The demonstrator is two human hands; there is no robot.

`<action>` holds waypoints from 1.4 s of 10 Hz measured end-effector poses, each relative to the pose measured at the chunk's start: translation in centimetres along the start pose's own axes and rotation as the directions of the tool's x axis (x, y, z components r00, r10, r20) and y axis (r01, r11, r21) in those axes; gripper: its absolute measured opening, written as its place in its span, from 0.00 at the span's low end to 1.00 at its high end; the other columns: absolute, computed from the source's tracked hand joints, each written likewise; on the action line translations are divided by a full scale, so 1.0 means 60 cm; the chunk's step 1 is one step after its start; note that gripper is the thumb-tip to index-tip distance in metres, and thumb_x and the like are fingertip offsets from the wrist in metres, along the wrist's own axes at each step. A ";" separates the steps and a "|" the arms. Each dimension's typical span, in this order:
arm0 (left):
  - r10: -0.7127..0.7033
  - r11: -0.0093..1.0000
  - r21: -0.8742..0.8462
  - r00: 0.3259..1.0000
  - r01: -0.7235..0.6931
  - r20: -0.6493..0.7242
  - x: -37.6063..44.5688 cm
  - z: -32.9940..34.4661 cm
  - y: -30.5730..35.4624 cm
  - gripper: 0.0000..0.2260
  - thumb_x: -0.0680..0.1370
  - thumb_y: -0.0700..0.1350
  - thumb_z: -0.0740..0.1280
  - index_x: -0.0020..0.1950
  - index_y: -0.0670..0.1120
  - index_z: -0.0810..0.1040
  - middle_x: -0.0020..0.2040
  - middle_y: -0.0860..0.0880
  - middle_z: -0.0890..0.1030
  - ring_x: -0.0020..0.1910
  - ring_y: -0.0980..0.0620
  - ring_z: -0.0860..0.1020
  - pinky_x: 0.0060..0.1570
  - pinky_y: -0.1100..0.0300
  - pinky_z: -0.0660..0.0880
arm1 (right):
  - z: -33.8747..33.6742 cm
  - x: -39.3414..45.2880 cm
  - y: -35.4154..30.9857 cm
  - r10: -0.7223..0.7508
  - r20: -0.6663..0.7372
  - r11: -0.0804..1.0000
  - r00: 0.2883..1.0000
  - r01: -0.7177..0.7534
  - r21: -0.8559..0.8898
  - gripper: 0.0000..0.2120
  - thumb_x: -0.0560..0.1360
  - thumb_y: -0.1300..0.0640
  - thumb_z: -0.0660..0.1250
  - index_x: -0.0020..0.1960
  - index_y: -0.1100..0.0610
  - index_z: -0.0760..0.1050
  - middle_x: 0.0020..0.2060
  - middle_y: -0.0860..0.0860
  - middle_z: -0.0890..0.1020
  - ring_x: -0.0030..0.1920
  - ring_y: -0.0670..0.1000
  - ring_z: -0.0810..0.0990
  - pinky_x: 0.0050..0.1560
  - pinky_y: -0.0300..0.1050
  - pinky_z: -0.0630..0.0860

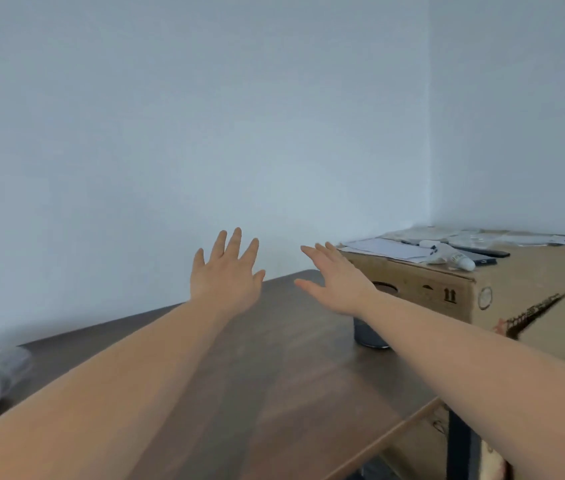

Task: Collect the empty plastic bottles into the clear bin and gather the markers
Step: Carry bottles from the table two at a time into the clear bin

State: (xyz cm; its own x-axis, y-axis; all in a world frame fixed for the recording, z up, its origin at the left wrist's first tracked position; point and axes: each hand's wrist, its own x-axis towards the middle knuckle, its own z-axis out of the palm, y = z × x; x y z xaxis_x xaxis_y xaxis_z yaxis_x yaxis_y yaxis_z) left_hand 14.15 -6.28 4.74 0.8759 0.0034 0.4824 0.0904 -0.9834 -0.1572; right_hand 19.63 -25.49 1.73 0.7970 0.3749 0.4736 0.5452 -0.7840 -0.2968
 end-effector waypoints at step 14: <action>-0.685 0.728 0.136 0.717 0.672 0.129 -0.357 -0.031 -0.612 0.28 0.80 0.62 0.49 0.78 0.57 0.46 0.79 0.52 0.42 0.77 0.47 0.40 0.72 0.41 0.51 | 0.434 0.076 -0.742 -0.020 0.483 0.918 0.876 -0.175 0.356 0.38 0.72 0.53 0.67 0.74 0.56 0.50 0.65 0.59 0.72 0.64 0.60 0.72 0.54 0.47 0.73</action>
State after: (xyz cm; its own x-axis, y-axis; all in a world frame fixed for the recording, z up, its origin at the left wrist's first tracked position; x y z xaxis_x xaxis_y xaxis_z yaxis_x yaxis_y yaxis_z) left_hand -8.82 29.39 1.78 0.6270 0.6999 0.3420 0.7187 -0.6891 0.0927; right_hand 5.78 24.02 -4.48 0.8125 0.5826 0.0202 0.4531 -0.6094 -0.6507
